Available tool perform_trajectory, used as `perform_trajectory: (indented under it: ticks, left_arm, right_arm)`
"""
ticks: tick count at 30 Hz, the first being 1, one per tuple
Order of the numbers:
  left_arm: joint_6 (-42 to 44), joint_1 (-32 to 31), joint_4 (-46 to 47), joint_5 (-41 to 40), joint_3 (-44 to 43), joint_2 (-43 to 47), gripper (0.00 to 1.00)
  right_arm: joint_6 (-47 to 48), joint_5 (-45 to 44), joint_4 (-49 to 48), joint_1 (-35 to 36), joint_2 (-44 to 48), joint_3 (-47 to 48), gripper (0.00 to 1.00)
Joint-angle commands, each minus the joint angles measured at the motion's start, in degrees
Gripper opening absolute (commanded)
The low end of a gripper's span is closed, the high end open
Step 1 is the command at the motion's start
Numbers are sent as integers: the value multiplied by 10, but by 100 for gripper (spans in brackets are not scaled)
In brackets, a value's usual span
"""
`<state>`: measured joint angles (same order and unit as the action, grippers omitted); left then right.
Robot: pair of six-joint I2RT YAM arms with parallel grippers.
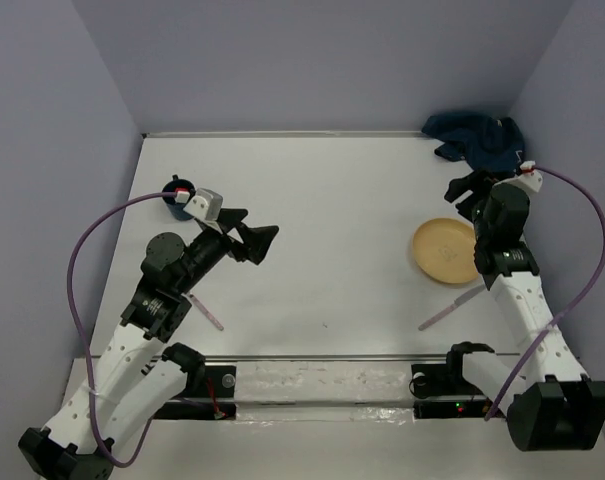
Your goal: Set the dinner table for one person
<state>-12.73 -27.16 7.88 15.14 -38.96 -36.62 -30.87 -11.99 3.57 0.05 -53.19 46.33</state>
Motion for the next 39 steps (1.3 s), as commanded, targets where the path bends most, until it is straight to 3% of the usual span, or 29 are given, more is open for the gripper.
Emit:
perform_trajectory:
  ticks: [1,13,20,27,30,34,39]
  left_arm:
    - [24,-9,6,-10,-6,5,99]
    - [29,-22,-2,-70,-7,7,99]
    - [33,-22,-12,-104,-9,5,99]
    - [40,-21,-17,-120,-10,-10,99]
    - [42,-22,-19,-127,-10,-19,99]
    - [46,-22,-15,-126,-12,-30,99]
    - [48,-21,-13,-125,-13,-50,99]
  right_arm:
    - [11,-69,-53,-2,-74,28,76]
    - [52,-160,-128,-15,-327,143,73]
    - [32,-144,-151,-51,-454,235,73]
    - [1,-187,-142,-92,-567,339,75]
    - [-12,-189,-136,-111,-595,366,77]
    - [-23,-168,-115,-133,-654,400,96]
    - [-32,-153,-115,-151,-693,423,95]
